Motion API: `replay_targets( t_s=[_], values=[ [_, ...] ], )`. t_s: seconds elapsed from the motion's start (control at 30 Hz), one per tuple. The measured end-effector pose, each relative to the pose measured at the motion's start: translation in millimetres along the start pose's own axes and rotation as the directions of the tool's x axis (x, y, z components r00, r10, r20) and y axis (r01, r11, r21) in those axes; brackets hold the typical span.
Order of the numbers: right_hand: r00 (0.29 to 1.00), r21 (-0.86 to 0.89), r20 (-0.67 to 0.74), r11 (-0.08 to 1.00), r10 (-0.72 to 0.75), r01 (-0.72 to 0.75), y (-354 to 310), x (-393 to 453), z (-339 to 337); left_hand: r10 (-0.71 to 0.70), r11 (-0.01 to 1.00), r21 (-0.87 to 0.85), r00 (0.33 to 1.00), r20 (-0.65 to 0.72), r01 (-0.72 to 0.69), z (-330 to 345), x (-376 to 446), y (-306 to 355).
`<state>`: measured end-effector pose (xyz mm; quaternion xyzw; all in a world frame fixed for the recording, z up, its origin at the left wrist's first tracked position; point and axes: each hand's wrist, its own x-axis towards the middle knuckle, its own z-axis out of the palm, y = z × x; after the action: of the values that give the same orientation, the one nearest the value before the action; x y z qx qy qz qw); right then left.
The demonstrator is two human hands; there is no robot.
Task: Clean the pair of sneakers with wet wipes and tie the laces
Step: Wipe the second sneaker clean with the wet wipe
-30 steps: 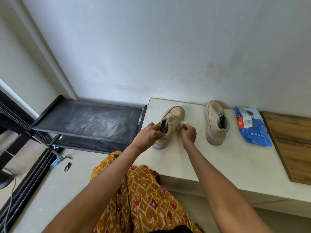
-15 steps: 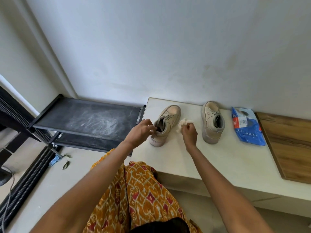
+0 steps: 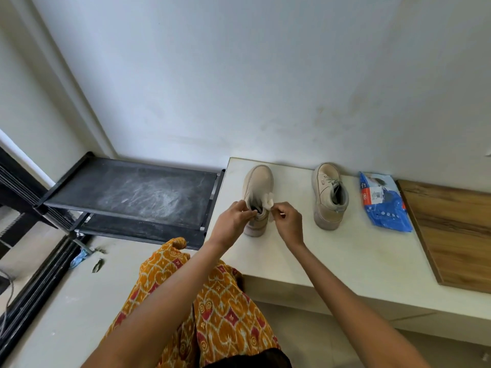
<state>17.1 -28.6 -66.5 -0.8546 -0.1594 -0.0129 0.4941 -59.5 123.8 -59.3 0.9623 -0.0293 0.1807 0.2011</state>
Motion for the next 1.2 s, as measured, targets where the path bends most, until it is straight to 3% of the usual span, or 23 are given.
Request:
replay_targets(
  t_s=[0.13, 0.27, 0.5, 0.63, 0.73, 0.9, 1.07, 1.2],
  values=[
    [0.996, -0.060, -0.071, 0.996, 0.062, -0.066, -6.3, 48.3, 3.2, 0.011, 1.000, 0.017, 1.000, 0.006, -0.011, -1.8, -0.8, 0.7],
    [0.997, -0.197, 0.075, 0.980, 0.037, -0.021, -14.0, 64.7, 29.3, 0.012, 0.996, 0.085, 1.000, 0.014, -0.013, -5.4, -1.2, 4.4],
    [0.994, -0.041, 0.085, 0.997, -0.063, 0.067, -0.5, 1.7, 3.5, 0.025, 0.994, 0.106, 1.000, -0.009, -0.024, -4.0, -3.3, 7.3],
    [0.998, -0.137, 0.062, 0.990, -0.010, 0.019, 6.7, 12.3, -7.4, 0.036, 0.994, 0.105, 0.999, -0.004, -0.035, -4.8, -2.2, 6.7],
    [0.989, -0.173, 0.032, 0.975, 0.147, -0.139, -8.6, 43.3, -6.7, 0.025, 0.994, 0.106, 1.000, 0.004, -0.025, -3.5, -3.3, 7.3],
    [0.937, -0.338, 0.277, 0.934, 0.213, -0.113, -34.5, 75.6, 17.8, 0.002, 0.995, 0.105, 1.000, 0.021, -0.004, -1.0, -2.9, 5.6],
    [0.881, -0.102, 0.258, 0.918, 0.397, -0.384, -36.6, 74.8, 8.7, 0.013, 0.994, 0.110, 1.000, 0.016, -0.015, -3.4, -3.2, 6.9],
    [0.968, -0.070, 0.096, 0.972, 0.231, -0.225, -30.7, 36.2, 16.4, 0.008, 0.994, 0.110, 1.000, 0.001, -0.008, -2.3, -3.7, 7.3]
  ],
)
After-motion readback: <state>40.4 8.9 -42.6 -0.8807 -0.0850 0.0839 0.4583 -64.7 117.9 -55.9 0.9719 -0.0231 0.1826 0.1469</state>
